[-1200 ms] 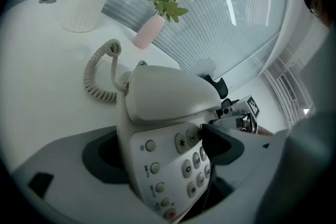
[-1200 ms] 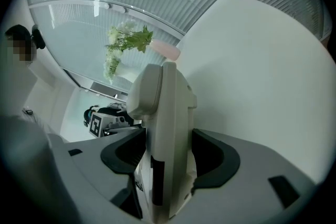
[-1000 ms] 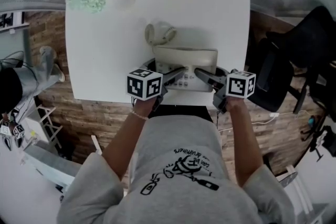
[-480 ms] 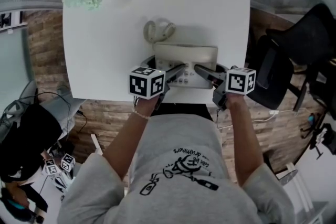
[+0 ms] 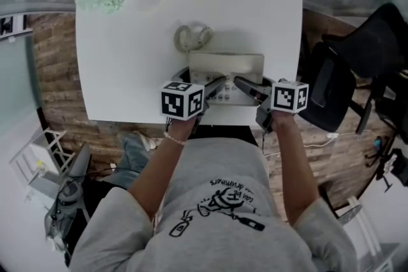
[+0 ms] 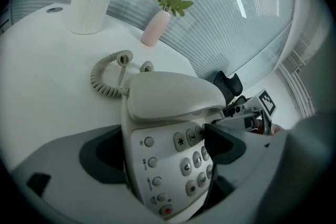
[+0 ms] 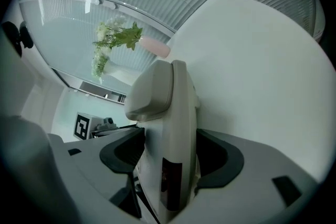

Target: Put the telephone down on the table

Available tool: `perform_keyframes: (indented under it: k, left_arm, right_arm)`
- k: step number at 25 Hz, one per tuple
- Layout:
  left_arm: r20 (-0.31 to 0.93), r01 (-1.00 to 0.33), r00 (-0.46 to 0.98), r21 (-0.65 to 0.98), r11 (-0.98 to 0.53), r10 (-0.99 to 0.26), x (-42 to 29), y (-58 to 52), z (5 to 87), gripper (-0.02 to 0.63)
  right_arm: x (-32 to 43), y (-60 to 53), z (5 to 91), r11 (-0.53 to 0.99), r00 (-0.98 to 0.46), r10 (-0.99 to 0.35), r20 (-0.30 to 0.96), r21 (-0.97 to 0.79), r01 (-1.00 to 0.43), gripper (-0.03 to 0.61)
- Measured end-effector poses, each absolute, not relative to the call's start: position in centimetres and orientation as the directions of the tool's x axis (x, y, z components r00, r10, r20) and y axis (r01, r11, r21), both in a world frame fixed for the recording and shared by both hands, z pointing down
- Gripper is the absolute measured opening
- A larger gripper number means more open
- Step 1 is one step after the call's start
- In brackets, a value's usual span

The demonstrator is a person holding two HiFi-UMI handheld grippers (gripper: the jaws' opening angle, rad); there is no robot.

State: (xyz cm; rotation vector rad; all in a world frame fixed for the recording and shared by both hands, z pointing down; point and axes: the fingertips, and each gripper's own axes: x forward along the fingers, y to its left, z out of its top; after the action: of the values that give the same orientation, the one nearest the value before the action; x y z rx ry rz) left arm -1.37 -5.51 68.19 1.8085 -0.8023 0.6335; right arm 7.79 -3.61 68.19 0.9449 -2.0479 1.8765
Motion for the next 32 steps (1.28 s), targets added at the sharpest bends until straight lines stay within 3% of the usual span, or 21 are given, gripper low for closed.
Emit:
perform_keyframes:
  k: [32]
  left_arm:
    - [0.798, -0.813, 0.567, 0.501, -0.298, -0.205, -1.73, -5.37, 68.76, 0.465]
  right_arm:
    - [7.87, -3.02, 68.78, -0.032, -0.675, -0.282, 0.681, -0.71, -0.703, 0.318]
